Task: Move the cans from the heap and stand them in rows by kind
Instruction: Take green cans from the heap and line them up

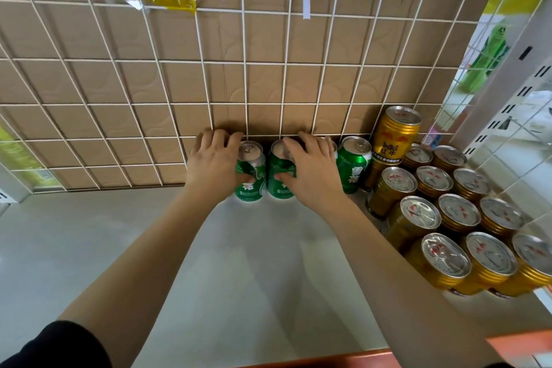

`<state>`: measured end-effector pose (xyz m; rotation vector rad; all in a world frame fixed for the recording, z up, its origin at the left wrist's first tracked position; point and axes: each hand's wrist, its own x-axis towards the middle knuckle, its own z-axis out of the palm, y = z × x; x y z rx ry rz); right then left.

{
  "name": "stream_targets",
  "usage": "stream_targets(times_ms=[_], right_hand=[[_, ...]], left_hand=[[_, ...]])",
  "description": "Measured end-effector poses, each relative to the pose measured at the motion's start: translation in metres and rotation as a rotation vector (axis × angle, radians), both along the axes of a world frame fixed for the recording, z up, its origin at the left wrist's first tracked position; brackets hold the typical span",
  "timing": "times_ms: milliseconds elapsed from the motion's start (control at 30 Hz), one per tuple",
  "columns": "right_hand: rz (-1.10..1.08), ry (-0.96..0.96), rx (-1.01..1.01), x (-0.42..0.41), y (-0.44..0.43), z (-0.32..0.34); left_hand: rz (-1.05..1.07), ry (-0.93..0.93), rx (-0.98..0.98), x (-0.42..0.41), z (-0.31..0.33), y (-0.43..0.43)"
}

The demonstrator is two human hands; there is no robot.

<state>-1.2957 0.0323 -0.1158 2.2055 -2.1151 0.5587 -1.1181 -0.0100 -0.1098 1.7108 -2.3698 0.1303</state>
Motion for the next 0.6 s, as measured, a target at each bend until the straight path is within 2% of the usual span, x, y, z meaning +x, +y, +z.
stream_targets(times_ms=[167, 400, 600], right_hand=[[-0.089, -0.021, -0.013, 0.019, 0.035, -0.011], [-0.159, 0.002, 0.204, 0.039, 0.089, -0.031], [-0.107, 0.017, 0.322, 0.052, 0.136, -0.041]], left_hand=[[-0.053, 0.060, -0.056, 0.007, -0.009, 0.019], [-0.004, 0.188, -0.024, 0.010, -0.031, 0.060], [0.083, 0.178, 0.117, 0.023, -0.043, 0.119]])
